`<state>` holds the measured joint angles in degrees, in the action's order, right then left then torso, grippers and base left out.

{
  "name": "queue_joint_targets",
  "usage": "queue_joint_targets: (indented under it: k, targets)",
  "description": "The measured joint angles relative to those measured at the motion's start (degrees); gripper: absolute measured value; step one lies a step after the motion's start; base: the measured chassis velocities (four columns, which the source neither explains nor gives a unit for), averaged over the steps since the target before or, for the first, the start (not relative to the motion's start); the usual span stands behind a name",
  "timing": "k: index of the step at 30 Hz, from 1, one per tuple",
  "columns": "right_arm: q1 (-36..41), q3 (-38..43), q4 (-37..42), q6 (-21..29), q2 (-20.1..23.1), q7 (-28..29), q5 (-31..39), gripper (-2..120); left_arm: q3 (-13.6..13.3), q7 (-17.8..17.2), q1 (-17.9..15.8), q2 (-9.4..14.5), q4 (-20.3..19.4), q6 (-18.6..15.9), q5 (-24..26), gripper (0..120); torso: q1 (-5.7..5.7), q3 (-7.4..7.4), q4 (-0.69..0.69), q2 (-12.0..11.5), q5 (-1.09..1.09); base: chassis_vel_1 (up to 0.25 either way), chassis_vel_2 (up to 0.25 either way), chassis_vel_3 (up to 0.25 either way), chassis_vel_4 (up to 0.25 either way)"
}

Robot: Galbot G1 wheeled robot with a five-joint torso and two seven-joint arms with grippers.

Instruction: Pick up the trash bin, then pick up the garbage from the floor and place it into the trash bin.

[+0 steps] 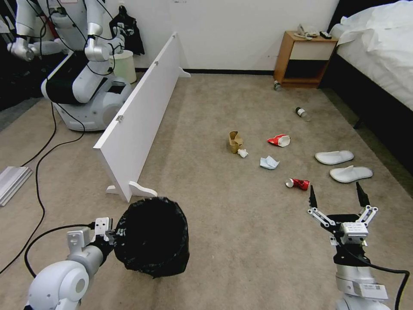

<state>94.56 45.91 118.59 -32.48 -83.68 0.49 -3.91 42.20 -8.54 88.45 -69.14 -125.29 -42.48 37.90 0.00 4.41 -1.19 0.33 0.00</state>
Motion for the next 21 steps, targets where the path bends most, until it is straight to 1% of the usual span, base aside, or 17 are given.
queue_joint_targets:
  k: [1, 2, 3, 4, 5, 6, 7, 9, 10, 11, 12, 15, 21]
  targets:
    - [-0.06, 0.03, -0.19, -0.01, -0.06, 0.39, -0.09, 100, 0.25, -2.18, 0.45, -0.49, -1.89, 0.02, 0.73, 1, 0.00, 0.00, 0.01, 0.00, 0.00, 0.000, 0.000, 0.000, 0.000]
    - [-0.06, 0.03, -0.19, -0.01, -0.06, 0.39, -0.09, 100, 0.25, -2.18, 0.45, -0.49, -1.89, 0.02, 0.73, 1, 0.00, 0.00, 0.01, 0.00, 0.00, 0.000, 0.000, 0.000, 0.000]
    - [-0.09, 0.11, -0.31, -0.02, -0.14, 0.74, -0.11, 100, 0.50, -4.05, 0.81, -0.95, -3.78, 0.05, 1.39, 1, 0.00, 0.00, 0.01, 0.00, 0.00, 0.000, 0.000, 0.000, 0.000]
    - [-0.09, 0.11, -0.31, -0.02, -0.14, 0.74, -0.11, 100, 0.50, -4.05, 0.81, -0.95, -3.78, 0.05, 1.39, 1, 0.00, 0.00, 0.01, 0.00, 0.00, 0.000, 0.000, 0.000, 0.000]
    - [-0.07, 0.27, -0.37, -0.04, -0.27, 1.06, -0.12, 100, 0.78, -5.99, 1.21, -1.40, -5.74, 0.11, 2.22, 1, 0.00, -0.01, 0.00, 0.00, 0.00, 0.000, 0.000, 0.000, 0.000]
    - [-0.06, 0.31, -0.38, -0.04, -0.33, 1.20, -0.12, 100, 0.95, -6.93, 1.56, -1.63, -6.74, 0.16, 2.60, 1, 0.00, -0.01, -0.01, 0.00, 0.01, 0.000, 0.000, 0.000, 0.000]
    - [-0.06, 0.31, -0.38, -0.04, -0.33, 1.20, -0.12, 100, 0.95, -6.93, 1.56, -1.63, -6.74, 0.16, 2.60, 1, 0.00, -0.01, -0.01, 0.00, 0.01, 0.000, 0.000, 0.000, 0.000]
    - [-0.10, 0.31, -0.38, -0.04, -0.52, 1.40, -0.12, 100, 1.39, -8.86, 2.74, -2.07, -9.30, 0.19, 2.96, 1, 0.00, -0.01, 0.01, 0.00, 0.00, 0.000, 0.000, 0.000, 0.000]
    - [-0.10, 0.31, -0.38, -0.04, -0.52, 1.40, -0.12, 100, 1.39, -8.86, 2.74, -2.07, -9.30, 0.19, 2.96, 1, 0.00, -0.01, 0.01, 0.00, 0.00, 0.000, 0.000, 0.000, 0.000]
    - [-0.23, 0.32, -0.38, -0.05, -0.67, 1.53, -0.13, 100, 1.57, -9.59, 3.40, -2.19, -10.50, 0.20, 2.97, 1, 0.00, -0.01, 0.01, 0.00, 0.00, 0.000, 0.000, 0.000, 0.000]
    - [-0.23, 0.32, -0.38, -0.05, -0.67, 1.53, -0.13, 100, 1.57, -9.59, 3.40, -2.19, -10.50, 0.20, 2.97, 1, 0.00, -0.01, 0.01, 0.00, 0.00, 0.000, 0.000, 0.000, 0.000]
    - [-0.28, 0.32, -0.26, 0.03, -1.12, 2.27, -0.11, 100, 1.82, -10.89, 4.75, -2.37, -13.22, 0.25, 2.51, 1, 0.00, -0.01, 0.00, 0.00, 0.00, 0.000, 0.000, 0.000, 0.000]
    - [-0.21, 0.34, -0.21, 0.10, -1.29, 2.56, -0.03, 100, 1.93, -11.69, 6.20, -2.98, -14.95, 0.27, 1.87, 1, 0.00, -0.01, 0.01, 0.01, 0.01, 0.000, 0.000, 0.000, 0.000]
